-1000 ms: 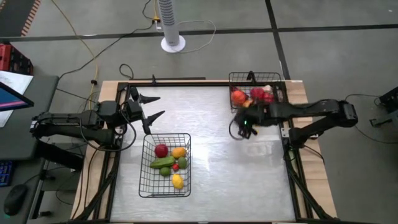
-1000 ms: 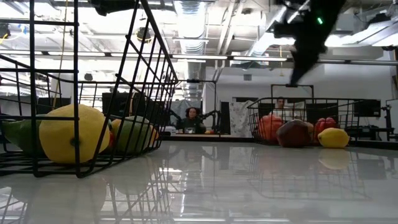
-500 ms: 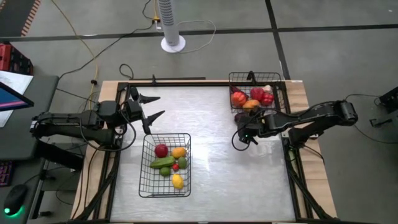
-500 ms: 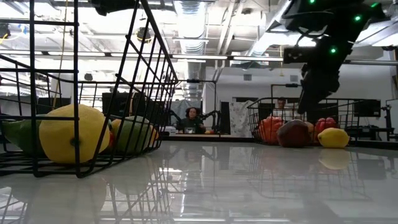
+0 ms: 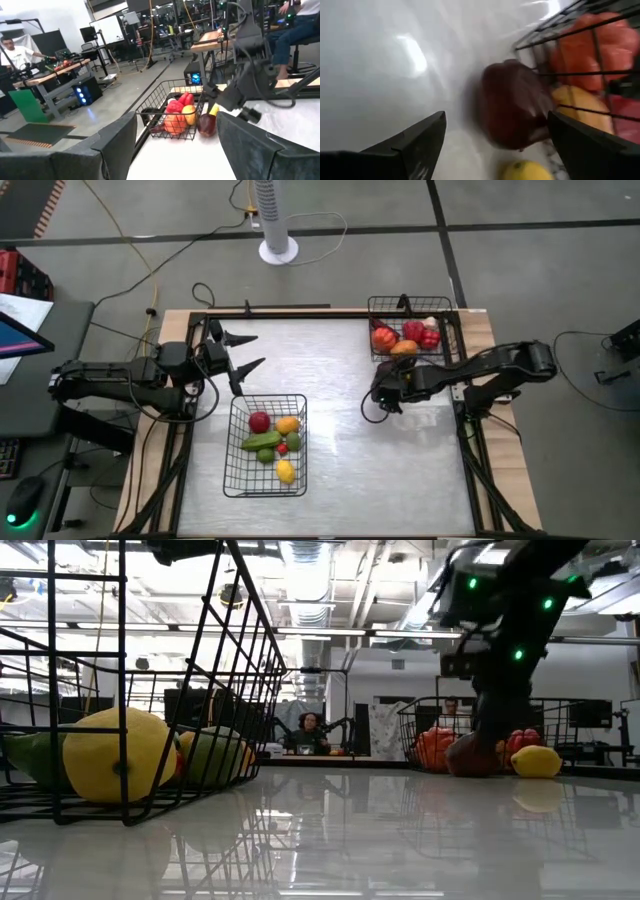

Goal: Sort produce into baskets
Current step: Put the apple into the bottom wire basket

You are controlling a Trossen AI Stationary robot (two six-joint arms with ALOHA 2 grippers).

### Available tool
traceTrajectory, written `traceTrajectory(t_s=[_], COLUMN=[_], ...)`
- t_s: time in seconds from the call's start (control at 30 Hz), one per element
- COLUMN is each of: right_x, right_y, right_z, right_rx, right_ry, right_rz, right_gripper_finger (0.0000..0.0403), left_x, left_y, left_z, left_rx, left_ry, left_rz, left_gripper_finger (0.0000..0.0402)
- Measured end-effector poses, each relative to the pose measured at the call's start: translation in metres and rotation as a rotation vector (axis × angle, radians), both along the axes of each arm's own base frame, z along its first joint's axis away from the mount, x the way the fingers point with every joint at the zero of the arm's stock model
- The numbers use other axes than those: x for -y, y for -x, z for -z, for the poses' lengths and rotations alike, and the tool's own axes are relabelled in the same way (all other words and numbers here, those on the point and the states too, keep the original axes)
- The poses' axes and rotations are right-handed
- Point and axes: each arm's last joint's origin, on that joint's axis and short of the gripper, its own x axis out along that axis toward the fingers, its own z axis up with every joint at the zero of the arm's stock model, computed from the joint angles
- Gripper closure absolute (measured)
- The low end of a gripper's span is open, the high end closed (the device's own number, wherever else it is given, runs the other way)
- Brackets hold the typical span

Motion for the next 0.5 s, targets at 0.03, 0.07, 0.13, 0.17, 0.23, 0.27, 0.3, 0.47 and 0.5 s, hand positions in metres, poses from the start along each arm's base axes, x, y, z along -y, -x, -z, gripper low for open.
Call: traceTrajectory(t_s=[0.03, 0.07, 0.13, 0.17, 0.23, 0.27, 0.3, 0.47, 0.5], right_x=[0.001, 0.001, 0.002, 0.003, 0.004, 0.004, 0.005, 0.006, 0.006], right_y=[-0.001, -0.003, -0.005, -0.006, -0.007, -0.007, -0.008, -0.011, -0.011], right_z=[0.004, 0.007, 0.014, 0.017, 0.023, 0.025, 0.027, 0.035, 0.036], right_rx=[-0.02, -0.039, -0.076, -0.088, -0.112, -0.125, -0.135, -0.163, -0.162], right_ry=[0.026, 0.05, 0.085, 0.096, 0.104, 0.109, 0.111, 0.135, 0.141], right_rz=[0.003, 0.005, 0.001, 0.002, 0.007, 0.009, 0.011, 0.014, 0.015], right_gripper_finger=[0.0029, 0.0031, 0.0036, 0.0038, 0.0044, 0.0049, 0.0054, 0.0092, 0.0099], left_x=[0.0, 0.0, 0.0, 0.0, 0.0, 0.0, 0.0, 0.0, 0.0], left_y=[0.0, 0.0, 0.0, 0.0, 0.0, 0.0, 0.0, 0.0, 0.0], left_z=[0.0, 0.0, 0.0, 0.0, 0.0, 0.0, 0.0, 0.0, 0.0], left_rx=[0.0, 0.0, 0.0, 0.0, -0.001, -0.001, -0.001, -0.003, -0.004], left_ry=[0.0, 0.0, 0.0, 0.0, -0.001, -0.001, -0.001, -0.001, -0.001], left_rz=[-0.001, 0.0, 0.0, 0.0, 0.0, 0.0, 0.0, 0.0, 0.0], left_gripper_finger=[0.0143, 0.0143, 0.0143, 0.0143, 0.0143, 0.0143, 0.0143, 0.0143, 0.0143])
